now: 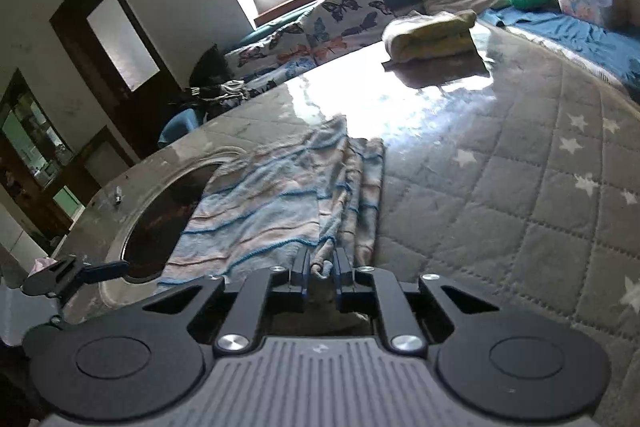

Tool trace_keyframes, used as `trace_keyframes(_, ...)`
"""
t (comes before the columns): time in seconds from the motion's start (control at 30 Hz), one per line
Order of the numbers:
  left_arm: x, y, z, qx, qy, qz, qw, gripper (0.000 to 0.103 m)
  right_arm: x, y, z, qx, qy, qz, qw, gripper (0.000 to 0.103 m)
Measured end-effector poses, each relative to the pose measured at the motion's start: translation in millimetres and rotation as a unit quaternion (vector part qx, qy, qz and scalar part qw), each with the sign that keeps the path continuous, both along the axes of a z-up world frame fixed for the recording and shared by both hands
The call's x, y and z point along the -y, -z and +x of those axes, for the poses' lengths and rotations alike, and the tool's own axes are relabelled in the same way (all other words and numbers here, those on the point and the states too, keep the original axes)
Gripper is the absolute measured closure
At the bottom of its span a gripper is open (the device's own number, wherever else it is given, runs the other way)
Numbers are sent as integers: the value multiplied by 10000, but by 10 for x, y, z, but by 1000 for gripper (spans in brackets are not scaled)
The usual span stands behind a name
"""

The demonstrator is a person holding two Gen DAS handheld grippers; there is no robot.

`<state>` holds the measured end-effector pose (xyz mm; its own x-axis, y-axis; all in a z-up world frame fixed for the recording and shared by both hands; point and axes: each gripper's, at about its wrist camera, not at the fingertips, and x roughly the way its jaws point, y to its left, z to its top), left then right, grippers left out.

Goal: Fold towel

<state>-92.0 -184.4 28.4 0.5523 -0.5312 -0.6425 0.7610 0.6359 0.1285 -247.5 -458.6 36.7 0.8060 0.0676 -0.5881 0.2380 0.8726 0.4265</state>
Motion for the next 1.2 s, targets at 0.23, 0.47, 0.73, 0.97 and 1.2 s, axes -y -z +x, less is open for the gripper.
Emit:
trace_keyframes(0.23,-17,42,-70,228,-13,124,9997,14,-71,32,-52,-125,-204,229,9995,94)
trace_keyframes(0.47,-130,71,14,70,-446,182,9988,13,-144,162,-70,-290,-402,208,9986,88)
trace_keyframes(0.73,-293,-147,-50,322,-499,-97,9982,12,-291,-188,-47,152,-617,-661,9958,85)
trace_keyframes(0.97,-237,-38,-152,466,-143,153,9987,6,-385,-130,129,186,-855,-711,9936,85)
trace_keyframes(1.2,-246,74,-13,378,-503,209,9978,6,-383,10,106,78,-827,-482,9954,83)
